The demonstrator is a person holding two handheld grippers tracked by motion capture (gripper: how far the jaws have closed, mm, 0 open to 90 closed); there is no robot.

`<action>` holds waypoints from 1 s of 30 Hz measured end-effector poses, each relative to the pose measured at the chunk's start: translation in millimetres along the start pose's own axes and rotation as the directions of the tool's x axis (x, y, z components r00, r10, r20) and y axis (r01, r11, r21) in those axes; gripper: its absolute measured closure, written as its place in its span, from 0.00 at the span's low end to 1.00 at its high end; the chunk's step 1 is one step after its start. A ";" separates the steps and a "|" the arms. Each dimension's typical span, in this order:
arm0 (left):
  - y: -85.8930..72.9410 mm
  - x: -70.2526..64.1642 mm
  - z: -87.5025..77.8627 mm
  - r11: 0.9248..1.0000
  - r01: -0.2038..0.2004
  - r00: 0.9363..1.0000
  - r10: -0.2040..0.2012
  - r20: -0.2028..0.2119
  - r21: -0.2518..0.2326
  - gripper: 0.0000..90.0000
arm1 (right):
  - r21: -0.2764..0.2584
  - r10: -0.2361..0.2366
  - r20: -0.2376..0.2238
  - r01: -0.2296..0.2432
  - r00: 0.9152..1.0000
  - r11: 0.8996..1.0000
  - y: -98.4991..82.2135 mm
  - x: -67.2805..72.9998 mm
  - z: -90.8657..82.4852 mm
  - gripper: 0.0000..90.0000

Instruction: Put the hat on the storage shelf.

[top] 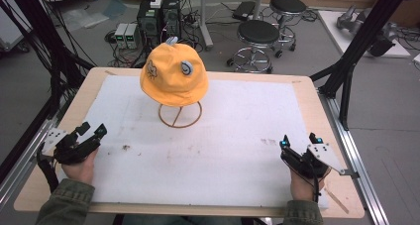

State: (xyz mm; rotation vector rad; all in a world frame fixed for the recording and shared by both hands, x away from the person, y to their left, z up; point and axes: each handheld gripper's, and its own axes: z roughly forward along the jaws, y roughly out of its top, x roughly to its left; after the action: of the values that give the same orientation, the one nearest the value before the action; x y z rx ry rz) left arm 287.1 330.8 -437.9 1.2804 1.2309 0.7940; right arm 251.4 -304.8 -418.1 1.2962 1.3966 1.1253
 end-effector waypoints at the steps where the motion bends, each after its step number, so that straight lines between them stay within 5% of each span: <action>1: 0.0 -0.1 -0.2 1.000 0.000 1.000 0.000 0.002 0.000 0.37 | 0.011 0.007 0.004 -0.007 1.000 1.000 -2.8 -0.8 -0.3 0.18; 9: -0.5 -0.9 0.0 1.000 -0.006 1.000 0.006 0.004 0.005 0.37 | 0.096 0.090 0.024 -0.092 0.996 0.991 -29.7 -4.3 4.3 0.18; 13: -1.8 -1.8 0.7 1.000 -0.006 1.000 0.006 0.001 0.011 0.37 | 0.057 0.084 0.024 -0.086 0.996 0.995 -29.4 -2.9 0.7 0.17; 30: -2.3 -2.3 -4.2 1.000 -0.005 1.000 0.005 -0.019 0.009 0.37 | 0.038 0.068 -0.006 -0.068 0.998 0.997 -29.9 -1.7 -2.0 0.16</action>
State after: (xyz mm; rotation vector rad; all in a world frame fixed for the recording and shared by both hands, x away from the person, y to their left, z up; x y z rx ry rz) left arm 282.1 329.3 -439.0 1.2866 1.2475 0.8067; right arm 244.1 -307.7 -447.1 1.3765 1.3940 1.1556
